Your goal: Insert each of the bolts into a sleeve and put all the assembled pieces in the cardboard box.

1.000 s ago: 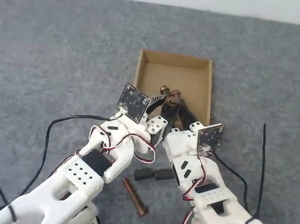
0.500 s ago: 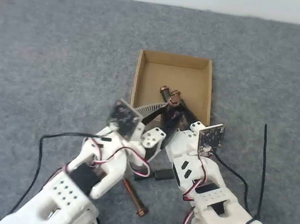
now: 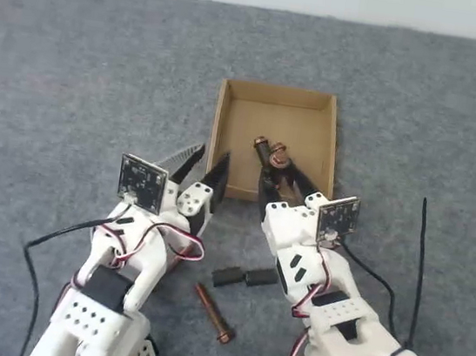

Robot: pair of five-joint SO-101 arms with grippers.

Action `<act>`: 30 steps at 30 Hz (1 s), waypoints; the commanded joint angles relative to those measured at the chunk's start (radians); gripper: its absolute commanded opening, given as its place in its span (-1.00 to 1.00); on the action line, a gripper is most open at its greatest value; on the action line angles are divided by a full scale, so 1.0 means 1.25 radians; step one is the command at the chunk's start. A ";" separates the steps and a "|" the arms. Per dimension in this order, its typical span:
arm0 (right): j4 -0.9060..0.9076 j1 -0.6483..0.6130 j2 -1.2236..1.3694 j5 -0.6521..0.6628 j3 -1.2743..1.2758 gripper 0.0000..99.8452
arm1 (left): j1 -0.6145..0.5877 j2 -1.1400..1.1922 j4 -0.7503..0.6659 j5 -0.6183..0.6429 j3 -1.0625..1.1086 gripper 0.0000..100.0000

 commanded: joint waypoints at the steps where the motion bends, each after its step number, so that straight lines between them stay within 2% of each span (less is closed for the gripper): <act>1: 0.004 0.012 -0.035 0.065 0.016 -0.99 | -0.050 -0.018 0.005 0.007 0.017 -0.84; 4: 0.007 0.017 -0.035 0.090 0.016 -0.99 | -0.101 -0.018 0.005 0.005 0.044 -0.99; 9: 0.013 0.053 -0.036 0.091 0.011 -0.99 | -0.217 -0.014 0.011 0.004 0.089 -0.98; 13: 0.007 0.085 -0.055 0.090 0.006 -0.99 | -0.303 -0.016 0.086 0.004 0.089 -0.98; 17: 0.030 0.104 -0.117 0.086 0.006 -0.99 | -0.324 -0.017 0.158 0.002 0.089 -0.98; 20: 0.171 0.104 -0.171 0.086 -0.029 -0.99 | -0.325 -0.018 0.157 0.002 0.089 -0.98; 26: 0.587 0.106 -0.267 0.086 -0.191 -0.99 | -0.325 -0.018 0.158 0.001 0.088 -0.97; 30: 0.762 0.107 -0.277 0.090 -0.296 -0.99 | -0.327 -0.018 0.162 -0.006 0.088 -0.97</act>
